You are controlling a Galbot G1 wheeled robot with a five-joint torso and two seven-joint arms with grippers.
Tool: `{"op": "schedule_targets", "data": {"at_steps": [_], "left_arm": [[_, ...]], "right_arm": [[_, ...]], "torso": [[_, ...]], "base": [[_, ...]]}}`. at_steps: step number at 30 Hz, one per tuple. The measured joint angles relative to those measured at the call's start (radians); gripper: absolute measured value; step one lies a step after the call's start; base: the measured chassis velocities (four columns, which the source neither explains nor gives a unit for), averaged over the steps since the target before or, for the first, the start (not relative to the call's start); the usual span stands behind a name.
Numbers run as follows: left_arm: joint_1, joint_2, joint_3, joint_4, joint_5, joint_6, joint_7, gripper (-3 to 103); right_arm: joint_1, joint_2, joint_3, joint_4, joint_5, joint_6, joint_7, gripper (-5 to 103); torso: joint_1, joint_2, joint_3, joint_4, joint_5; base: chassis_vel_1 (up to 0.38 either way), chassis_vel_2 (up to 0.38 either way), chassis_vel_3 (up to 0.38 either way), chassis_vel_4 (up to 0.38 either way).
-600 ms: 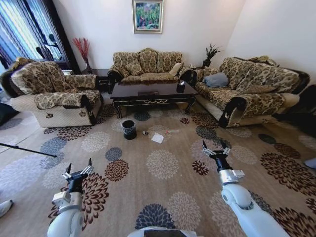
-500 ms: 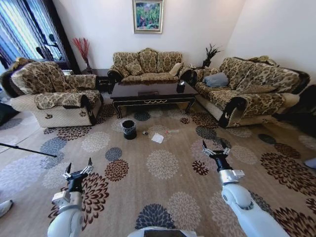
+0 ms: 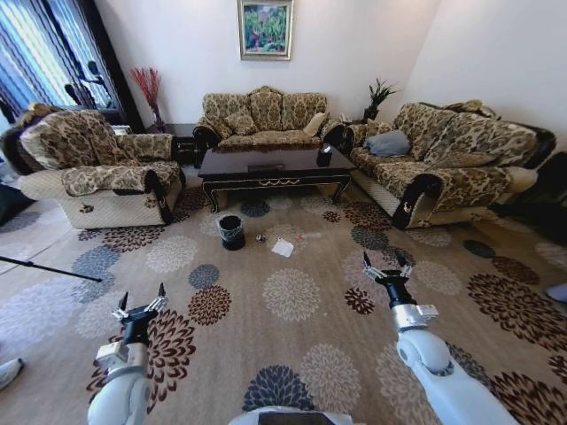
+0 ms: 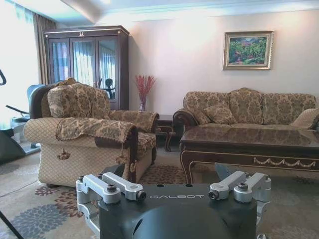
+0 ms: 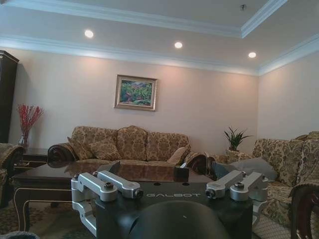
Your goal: Move to the front of the table and pick up the trash from the floor, then place it into the trash bin.
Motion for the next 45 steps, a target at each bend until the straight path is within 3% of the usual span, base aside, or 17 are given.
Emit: {"op": "schedule_targets", "data": {"at_steps": [11,45], "left_arm": [[-0.013,0.003,0.003,0.005,0.010,0.016,-0.022,100],[-0.003,0.005,0.004,0.011,0.024,0.012,-0.020,100]], "right_arm": [[0.009,-0.003,0.000,-0.004,0.001,-0.002,0.003,100],[-0.001,-0.002,0.007,0.000,-0.004,-0.003,0.010,100]], "torso": [[-0.013,-0.027,-0.013,0.0000,0.0000],[-0.094,-0.210,-0.116,-0.0001,0.0000]], "base": [[0.000,0.000,0.000,0.000],[0.000,0.000,0.000,0.000]]}}
